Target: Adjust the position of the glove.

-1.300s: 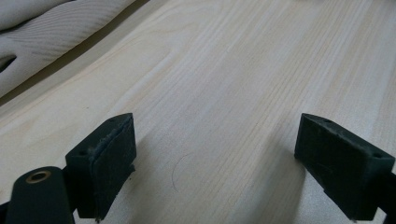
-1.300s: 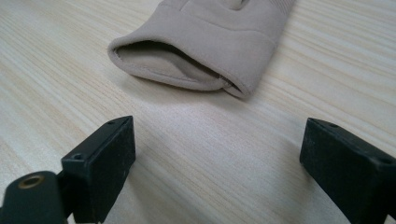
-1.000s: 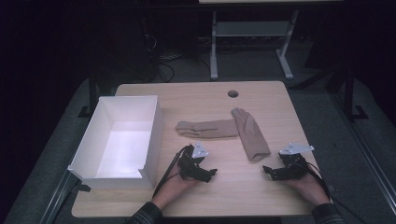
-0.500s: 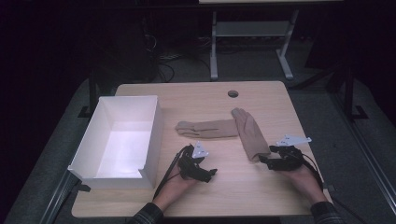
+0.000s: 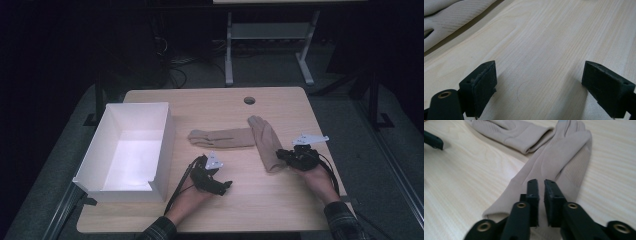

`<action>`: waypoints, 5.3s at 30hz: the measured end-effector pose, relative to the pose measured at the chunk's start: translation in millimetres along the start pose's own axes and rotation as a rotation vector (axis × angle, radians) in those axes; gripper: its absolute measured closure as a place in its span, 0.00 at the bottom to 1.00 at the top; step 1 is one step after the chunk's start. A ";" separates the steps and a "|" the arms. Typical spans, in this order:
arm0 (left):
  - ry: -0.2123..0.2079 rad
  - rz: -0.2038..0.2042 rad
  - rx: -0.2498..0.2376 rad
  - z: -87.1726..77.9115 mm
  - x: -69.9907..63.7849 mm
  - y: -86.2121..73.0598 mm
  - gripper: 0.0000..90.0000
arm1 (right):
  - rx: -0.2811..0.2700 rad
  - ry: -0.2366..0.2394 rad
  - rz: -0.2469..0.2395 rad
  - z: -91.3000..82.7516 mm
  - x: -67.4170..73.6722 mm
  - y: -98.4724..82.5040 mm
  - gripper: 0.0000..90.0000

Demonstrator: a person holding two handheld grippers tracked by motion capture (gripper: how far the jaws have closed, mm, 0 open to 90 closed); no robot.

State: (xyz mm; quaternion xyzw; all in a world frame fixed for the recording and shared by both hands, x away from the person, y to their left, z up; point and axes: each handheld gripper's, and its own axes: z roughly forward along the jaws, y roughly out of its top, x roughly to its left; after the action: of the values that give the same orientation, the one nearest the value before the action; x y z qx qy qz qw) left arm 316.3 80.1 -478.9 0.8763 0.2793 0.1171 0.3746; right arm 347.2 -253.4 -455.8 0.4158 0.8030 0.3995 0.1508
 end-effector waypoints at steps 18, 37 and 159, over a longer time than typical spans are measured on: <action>-0.001 -0.006 -0.005 0.3 -0.5 -0.1 0.14 | 0.055 0.010 -0.022 18.9 1.7 1.8 1.00; -0.003 0.009 -0.001 -0.5 -0.3 -0.3 0.14 | 0.087 0.005 -0.032 19.6 2.1 -5.3 1.00; -0.008 0.002 -0.004 -1.2 -1.2 -1.3 0.14 | 0.081 0.051 -0.072 -40.7 27.8 -30.6 0.71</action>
State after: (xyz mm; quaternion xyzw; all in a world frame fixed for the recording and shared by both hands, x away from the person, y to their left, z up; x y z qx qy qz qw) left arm 314.3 80.9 -479.0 0.8764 0.2767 0.1145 0.3772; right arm 290.2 -262.7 -450.9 0.3821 0.8365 0.3714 0.1277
